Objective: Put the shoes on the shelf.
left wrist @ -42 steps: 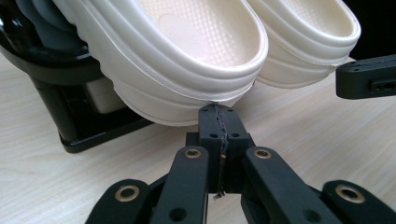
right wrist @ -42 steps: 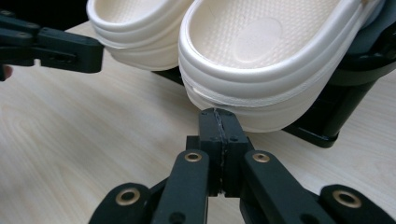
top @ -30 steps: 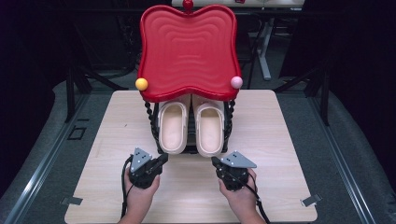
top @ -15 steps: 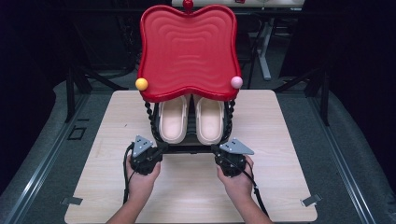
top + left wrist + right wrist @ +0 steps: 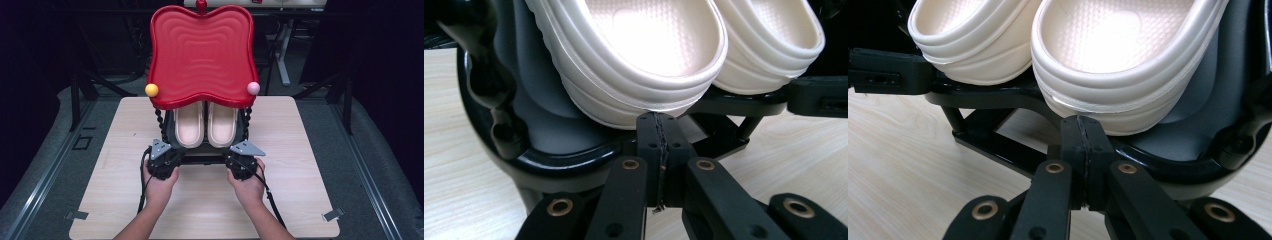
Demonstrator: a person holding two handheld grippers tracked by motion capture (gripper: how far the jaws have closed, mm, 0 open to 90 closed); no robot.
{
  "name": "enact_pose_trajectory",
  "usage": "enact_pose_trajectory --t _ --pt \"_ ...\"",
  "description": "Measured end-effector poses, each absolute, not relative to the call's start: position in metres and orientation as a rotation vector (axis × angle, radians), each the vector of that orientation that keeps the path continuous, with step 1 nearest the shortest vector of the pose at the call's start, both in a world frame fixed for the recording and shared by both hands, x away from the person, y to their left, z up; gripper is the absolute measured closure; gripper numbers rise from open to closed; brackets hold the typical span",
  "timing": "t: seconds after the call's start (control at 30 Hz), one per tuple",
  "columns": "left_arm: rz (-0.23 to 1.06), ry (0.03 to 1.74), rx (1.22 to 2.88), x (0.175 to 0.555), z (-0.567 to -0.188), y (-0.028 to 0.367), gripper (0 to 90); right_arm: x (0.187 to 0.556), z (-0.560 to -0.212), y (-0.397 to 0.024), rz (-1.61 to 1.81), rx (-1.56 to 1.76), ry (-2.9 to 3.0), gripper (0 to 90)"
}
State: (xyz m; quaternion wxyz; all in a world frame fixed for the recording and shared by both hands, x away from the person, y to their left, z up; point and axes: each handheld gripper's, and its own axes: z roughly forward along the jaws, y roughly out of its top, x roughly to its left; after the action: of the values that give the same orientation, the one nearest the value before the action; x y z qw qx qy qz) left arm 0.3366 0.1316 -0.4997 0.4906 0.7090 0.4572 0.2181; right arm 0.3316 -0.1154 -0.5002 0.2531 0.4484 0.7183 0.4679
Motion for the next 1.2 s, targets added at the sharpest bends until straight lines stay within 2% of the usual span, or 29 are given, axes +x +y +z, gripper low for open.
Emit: enact_pose_trajectory --t 0.43,0.53,0.8,1.2 --pt "0.535 1.121 1.722 0.347 -0.503 0.127 90.0 0.343 -0.502 -0.106 1.258 1.222 1.963 89.5" --pt "0.535 1.107 1.722 0.344 -0.503 0.129 89.2 0.341 -0.502 -0.106 1.267 1.221 1.961 86.7" --pt "0.588 1.111 1.659 0.338 -0.490 0.145 89.9 0.327 -0.485 -0.122 1.256 1.149 1.884 89.6" --pt "0.629 1.155 1.631 0.358 -0.486 0.151 90.0 0.350 -0.483 -0.141 1.219 1.240 1.786 89.4"
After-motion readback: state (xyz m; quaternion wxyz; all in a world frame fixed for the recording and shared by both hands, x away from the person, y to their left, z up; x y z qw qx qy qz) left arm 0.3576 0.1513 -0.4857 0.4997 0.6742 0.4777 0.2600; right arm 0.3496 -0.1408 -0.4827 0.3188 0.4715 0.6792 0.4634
